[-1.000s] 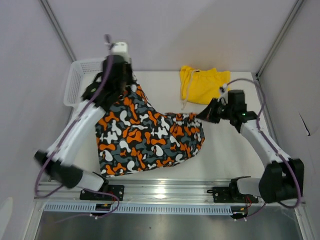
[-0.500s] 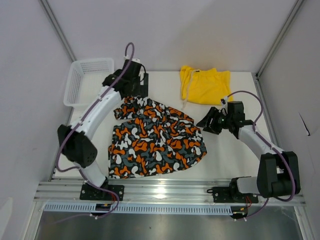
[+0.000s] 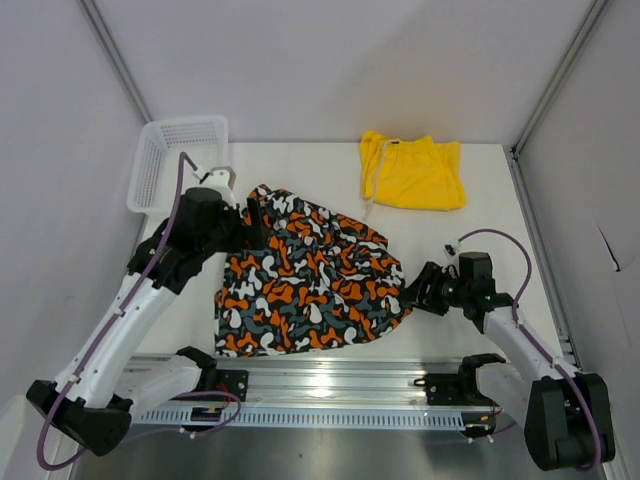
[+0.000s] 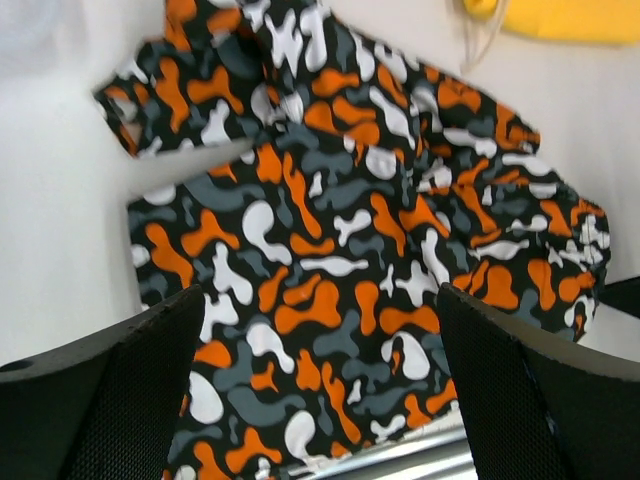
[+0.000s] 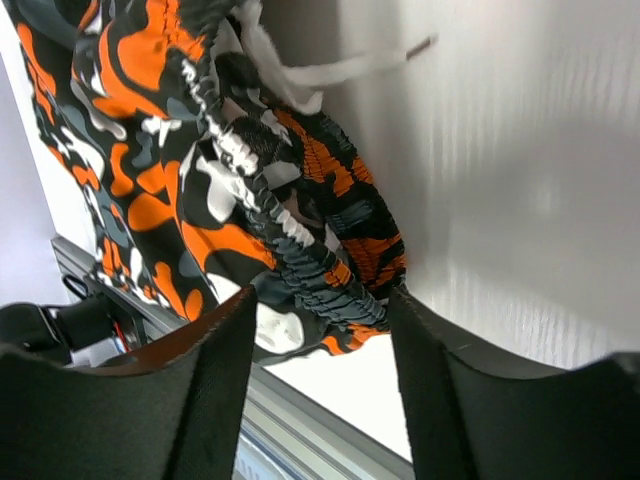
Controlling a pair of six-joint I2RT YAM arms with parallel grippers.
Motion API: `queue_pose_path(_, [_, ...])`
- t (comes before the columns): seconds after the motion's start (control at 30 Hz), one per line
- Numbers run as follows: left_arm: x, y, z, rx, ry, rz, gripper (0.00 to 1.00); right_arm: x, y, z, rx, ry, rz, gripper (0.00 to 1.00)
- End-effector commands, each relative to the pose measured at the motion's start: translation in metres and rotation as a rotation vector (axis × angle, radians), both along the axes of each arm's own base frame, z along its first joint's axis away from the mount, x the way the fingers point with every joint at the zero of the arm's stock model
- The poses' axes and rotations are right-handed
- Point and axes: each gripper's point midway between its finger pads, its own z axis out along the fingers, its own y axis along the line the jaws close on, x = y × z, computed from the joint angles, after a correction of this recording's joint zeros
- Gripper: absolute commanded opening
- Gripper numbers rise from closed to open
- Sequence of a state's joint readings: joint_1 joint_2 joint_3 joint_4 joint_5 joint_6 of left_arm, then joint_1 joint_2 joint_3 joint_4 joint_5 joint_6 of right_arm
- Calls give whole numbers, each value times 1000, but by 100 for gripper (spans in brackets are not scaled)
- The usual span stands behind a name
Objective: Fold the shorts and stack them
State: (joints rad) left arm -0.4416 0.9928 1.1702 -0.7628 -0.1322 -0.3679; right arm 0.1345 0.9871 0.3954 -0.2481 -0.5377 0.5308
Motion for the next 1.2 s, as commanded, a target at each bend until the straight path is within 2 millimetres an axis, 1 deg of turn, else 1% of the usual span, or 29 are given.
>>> queue_pose_path(0.0, [-13,-14,-16,-78,49,-57,99,-9,7,5,17,-51,32,56])
queue_pose_path(0.03, [-15,-13,-18,-75,53,-55,99,-11,7,4,17,-49,31,56])
queue_pose_path(0.07, [-18,-11,-17,-76,46,-53,99,-15,11,2,15,-46,46,52])
queue_pose_path(0.1, [-21,-10,-25,-72,63,-54,99,-16,11,0,13,-41,42,50])
queue_pose_path(0.13, [-23,-10,-26,-78,67,-56,99,-16,13,0,14,-43,48,42])
queue_pose_path(0.17, [-27,-12,-25,-92,64,-71,99,-18,16,-1,14,-37,60,38])
queue_pose_path(0.2, [-30,-11,-36,-88,83,-67,99,-18,18,-4,14,-20,65,32])
queue_pose_path(0.23, [-34,-15,-36,-108,92,-88,99,-17,22,-1,20,-32,81,23])
queue_pose_path(0.27, [-38,-16,-40,-116,97,-98,99,-17,25,0,22,-34,88,19])
queue_pose_path(0.3, [-40,-16,-45,-116,106,-100,99,-15,27,-1,23,-33,92,12])
queue_pose_path(0.37, [-42,-15,-49,-111,114,-99,99,-11,33,5,25,-45,109,6])
queue_pose_path(0.4, [-43,-14,-53,-105,121,-100,99,-8,35,5,24,-43,114,1])
queue_pose_path(0.43, [-44,-13,-53,-101,123,-99,99,-6,37,6,28,-42,119,0])
queue_pose_path(0.5, [-44,-13,-55,-96,131,-99,99,2,41,14,39,-61,133,0])
queue_pose_path(0.53, [-44,-12,-53,-97,126,-98,99,4,41,11,30,-51,134,0])
queue_pose_path(0.6, [-44,-13,-53,-99,122,-98,99,10,43,14,31,-62,139,0])
queue_pose_path(0.67, [-44,-12,-53,-97,121,-98,99,10,47,12,52,-47,157,1])
queue_pose_path(0.7, [-44,-12,-53,-95,122,-98,99,12,50,13,65,-60,167,28])
queue_pose_path(0.73, [-44,-12,-53,-95,122,-99,99,8,53,14,90,-59,185,41])
queue_pose_path(0.77, [-44,-12,-53,-97,120,-100,99,9,55,17,106,-83,193,48])
queue_pose_path(0.8, [-44,-12,-53,-97,119,-99,99,4,55,13,118,-90,199,54])
queue_pose_path(0.9, [-45,-13,-58,-98,125,-101,99,0,54,16,133,-137,202,57])
queue_pose_path(0.93, [-45,-13,-58,-101,123,-104,99,-5,53,11,138,-133,206,57])
queue_pose_path(1.0, [-44,-14,-62,-106,127,-104,99,-7,55,15,163,-160,220,56])
queue_pose_path(1.03, [-45,-16,-65,-110,136,-111,99,-11,56,13,172,-156,230,56])
queue_pose_path(1.07, [-43,-19,-65,-120,134,-115,99,-12,55,12,172,-156,229,55])
queue_pose_path(1.13, [-44,-23,-71,-137,149,-126,99,-13,54,13,170,-170,223,54])
queue_pose_path(1.17, [-43,-30,-67,-169,135,-153,99,-16,53,10,170,-170,225,54])
